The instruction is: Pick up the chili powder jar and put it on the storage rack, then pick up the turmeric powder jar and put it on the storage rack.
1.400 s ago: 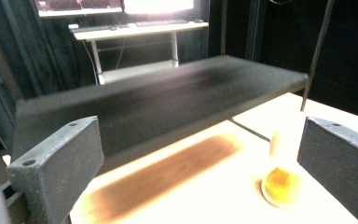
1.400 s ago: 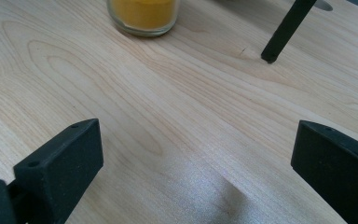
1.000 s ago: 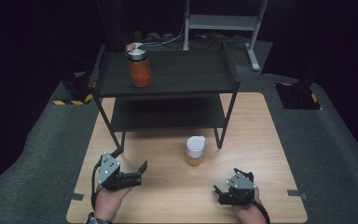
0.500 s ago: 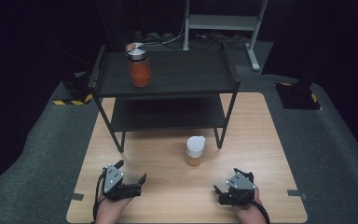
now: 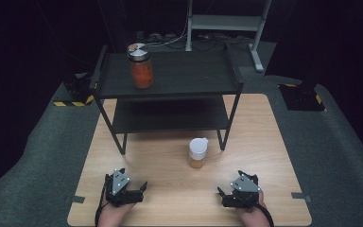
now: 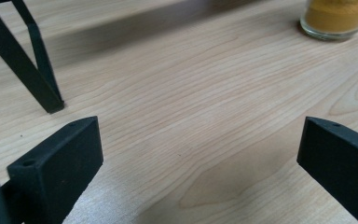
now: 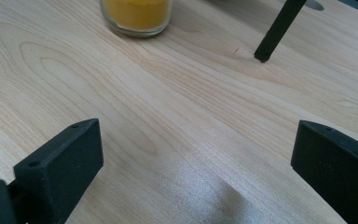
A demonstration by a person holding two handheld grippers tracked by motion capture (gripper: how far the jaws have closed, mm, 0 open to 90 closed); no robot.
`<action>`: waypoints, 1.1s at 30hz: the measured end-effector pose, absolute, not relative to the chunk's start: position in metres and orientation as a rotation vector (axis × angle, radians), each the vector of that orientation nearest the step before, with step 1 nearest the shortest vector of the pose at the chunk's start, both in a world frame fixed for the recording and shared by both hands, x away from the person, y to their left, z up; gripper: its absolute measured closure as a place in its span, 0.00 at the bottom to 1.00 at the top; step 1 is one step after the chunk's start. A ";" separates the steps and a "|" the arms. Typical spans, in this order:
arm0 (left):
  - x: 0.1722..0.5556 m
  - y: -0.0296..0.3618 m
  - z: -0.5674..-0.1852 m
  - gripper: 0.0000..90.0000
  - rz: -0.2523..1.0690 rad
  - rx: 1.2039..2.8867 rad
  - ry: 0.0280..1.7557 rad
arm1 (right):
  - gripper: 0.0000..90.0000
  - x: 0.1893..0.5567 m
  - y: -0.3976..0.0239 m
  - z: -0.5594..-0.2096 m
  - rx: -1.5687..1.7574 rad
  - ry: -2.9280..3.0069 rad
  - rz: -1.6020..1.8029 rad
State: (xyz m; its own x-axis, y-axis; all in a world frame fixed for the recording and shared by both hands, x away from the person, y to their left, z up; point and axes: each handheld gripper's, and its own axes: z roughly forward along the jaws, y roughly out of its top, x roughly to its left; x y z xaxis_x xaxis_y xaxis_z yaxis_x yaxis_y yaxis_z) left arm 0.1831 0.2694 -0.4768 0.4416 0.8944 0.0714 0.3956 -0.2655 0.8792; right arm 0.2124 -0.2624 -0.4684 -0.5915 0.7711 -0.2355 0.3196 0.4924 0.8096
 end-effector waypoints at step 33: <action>0.181 0.259 -0.473 0.01 0.788 1.957 1.011 | 0.01 0.211 -0.263 -0.467 0.870 2.140 1.033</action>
State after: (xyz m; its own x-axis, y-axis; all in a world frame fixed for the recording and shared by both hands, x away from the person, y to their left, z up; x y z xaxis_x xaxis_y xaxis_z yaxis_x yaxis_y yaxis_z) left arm 0.1811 0.2587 -0.4732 0.4911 0.8550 0.1668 0.3711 -0.3786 0.8479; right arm 0.2105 -0.2627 -0.4674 -0.6038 0.7633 -0.2298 0.2946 0.4815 0.8254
